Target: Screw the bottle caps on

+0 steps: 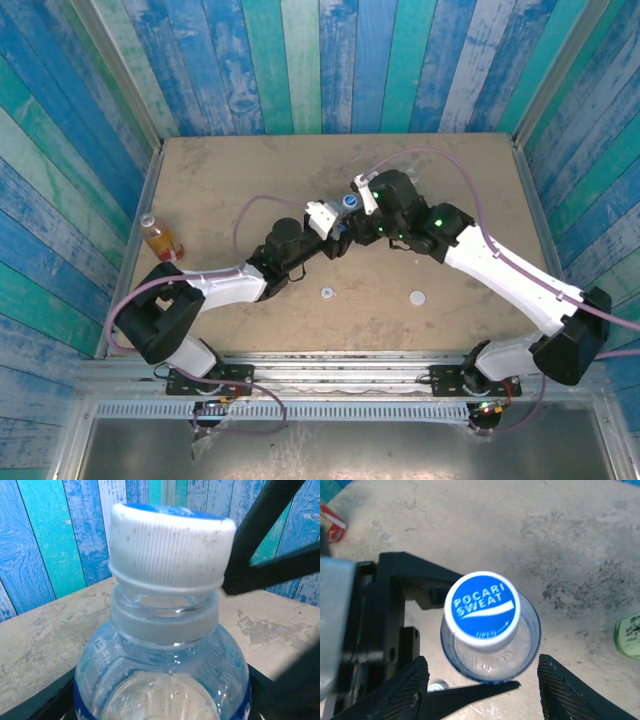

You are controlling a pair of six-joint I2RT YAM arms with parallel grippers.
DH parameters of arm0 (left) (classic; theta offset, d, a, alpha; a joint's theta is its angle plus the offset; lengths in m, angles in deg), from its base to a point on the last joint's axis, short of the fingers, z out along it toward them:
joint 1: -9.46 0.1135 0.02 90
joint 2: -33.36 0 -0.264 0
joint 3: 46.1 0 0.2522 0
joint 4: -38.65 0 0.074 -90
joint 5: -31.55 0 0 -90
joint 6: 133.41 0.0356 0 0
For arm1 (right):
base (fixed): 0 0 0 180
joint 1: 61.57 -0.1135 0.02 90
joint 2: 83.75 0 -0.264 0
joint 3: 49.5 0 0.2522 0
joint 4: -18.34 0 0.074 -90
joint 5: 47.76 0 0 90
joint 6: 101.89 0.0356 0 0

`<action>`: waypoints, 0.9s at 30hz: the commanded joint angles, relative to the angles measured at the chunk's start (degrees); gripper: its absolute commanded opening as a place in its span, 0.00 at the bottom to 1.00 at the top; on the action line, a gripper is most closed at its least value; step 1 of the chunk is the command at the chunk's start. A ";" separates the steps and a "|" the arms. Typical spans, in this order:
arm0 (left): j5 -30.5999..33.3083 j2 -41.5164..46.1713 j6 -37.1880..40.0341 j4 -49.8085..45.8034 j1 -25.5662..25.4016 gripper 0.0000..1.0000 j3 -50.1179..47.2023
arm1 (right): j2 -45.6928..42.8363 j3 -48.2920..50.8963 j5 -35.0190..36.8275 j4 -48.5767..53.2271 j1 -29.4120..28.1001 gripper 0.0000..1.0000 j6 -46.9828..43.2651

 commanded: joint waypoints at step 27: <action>-30.28 10.52 4.53 -8.83 0.09 0.70 -3.42 | -8.10 -1.15 -24.83 8.04 5.96 0.52 -34.91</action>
